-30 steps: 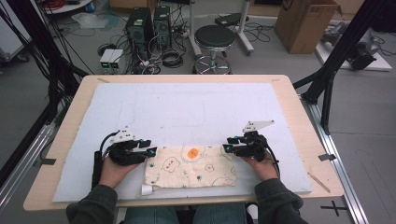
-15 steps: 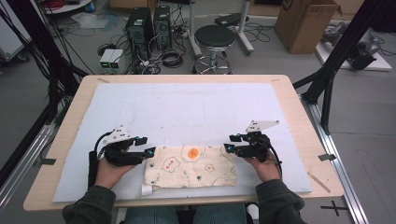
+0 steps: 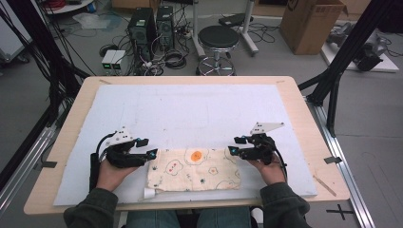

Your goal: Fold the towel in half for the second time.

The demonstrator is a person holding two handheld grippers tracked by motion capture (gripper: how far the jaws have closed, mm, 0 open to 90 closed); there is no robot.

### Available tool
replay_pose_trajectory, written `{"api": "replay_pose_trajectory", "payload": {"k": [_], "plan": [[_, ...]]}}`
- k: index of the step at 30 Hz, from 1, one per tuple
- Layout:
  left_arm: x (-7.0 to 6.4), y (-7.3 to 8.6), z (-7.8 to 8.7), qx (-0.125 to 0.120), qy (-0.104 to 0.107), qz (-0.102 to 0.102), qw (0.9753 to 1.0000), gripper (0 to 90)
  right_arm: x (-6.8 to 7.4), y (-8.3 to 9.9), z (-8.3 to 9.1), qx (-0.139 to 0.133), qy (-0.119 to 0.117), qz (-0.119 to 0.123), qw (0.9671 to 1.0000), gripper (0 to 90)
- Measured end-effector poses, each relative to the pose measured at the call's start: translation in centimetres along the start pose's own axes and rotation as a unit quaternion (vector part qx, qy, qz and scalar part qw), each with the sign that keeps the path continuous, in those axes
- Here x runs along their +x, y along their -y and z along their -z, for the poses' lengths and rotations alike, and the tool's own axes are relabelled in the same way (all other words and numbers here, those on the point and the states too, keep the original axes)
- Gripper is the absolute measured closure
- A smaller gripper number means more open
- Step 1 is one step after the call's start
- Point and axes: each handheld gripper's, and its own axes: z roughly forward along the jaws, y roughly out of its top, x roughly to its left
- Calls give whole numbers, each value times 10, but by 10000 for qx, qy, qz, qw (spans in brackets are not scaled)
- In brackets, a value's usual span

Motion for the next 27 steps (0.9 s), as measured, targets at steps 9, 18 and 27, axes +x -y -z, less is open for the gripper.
{"api": "replay_pose_trajectory", "payload": {"k": [9, 18, 27], "plan": [[5, 2, -6, 167, -219, 25, 9996, 460, -3, 0, -3, 78, 92, -13, 9999, 506], [10, 3, -15, 307, -395, 257, 9984, 534, -7, 4, -6, 133, 213, -81, 9997, 546], [8, 6, -28, 698, -295, 185, 9970, 543, -14, 7, -13, 390, 96, -166, 9991, 577]]}}
